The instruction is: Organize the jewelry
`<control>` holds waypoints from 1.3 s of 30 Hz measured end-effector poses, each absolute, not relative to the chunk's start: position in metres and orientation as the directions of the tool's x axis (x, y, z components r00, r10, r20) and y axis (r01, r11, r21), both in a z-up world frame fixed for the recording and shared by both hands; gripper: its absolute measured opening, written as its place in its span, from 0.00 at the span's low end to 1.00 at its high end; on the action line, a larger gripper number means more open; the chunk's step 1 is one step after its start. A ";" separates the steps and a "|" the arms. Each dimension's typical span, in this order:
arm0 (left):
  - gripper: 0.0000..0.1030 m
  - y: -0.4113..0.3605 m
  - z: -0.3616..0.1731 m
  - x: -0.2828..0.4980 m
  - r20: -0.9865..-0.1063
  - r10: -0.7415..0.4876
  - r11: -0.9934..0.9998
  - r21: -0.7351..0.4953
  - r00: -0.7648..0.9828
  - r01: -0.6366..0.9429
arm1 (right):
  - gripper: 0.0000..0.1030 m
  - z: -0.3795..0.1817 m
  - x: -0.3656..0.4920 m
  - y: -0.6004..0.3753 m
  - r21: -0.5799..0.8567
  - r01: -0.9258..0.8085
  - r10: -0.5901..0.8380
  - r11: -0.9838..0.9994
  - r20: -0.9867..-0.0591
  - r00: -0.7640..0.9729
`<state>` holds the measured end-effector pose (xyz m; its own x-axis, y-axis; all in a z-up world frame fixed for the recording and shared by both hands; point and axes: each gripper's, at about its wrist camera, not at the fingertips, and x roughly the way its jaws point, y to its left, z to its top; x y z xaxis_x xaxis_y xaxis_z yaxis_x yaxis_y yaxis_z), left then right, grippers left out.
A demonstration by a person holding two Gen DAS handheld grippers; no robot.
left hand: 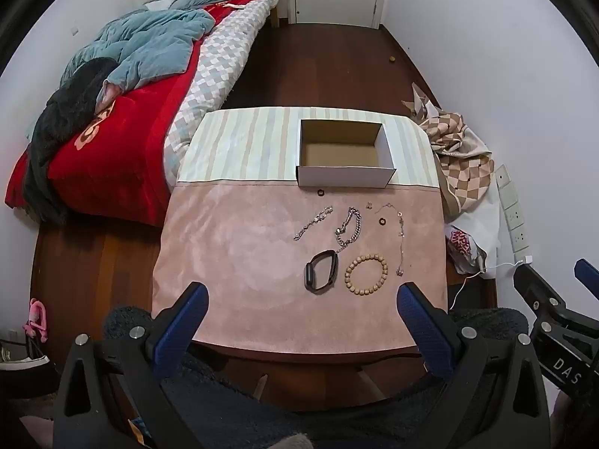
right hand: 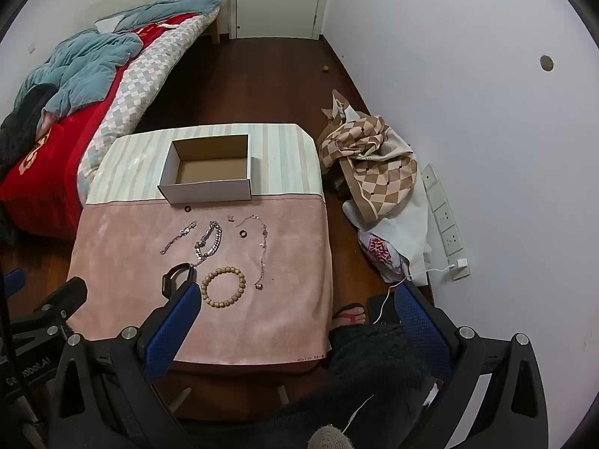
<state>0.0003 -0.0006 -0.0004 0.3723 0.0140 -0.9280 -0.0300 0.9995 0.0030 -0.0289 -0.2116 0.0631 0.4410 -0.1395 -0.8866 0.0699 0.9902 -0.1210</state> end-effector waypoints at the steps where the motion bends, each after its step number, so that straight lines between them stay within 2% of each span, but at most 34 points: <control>1: 1.00 -0.001 -0.001 0.001 -0.929 0.015 0.999 0.003 0.370 -0.031 | 1.00 0.063 -0.029 -0.212 -0.120 0.072 -0.140 0.990 -0.886 0.442; 39: 1.00 -0.003 0.006 -0.001 -0.922 0.013 1.000 0.003 0.387 -0.026 | 1.00 0.065 -0.028 -0.215 -0.128 0.080 -0.150 0.989 -0.892 0.426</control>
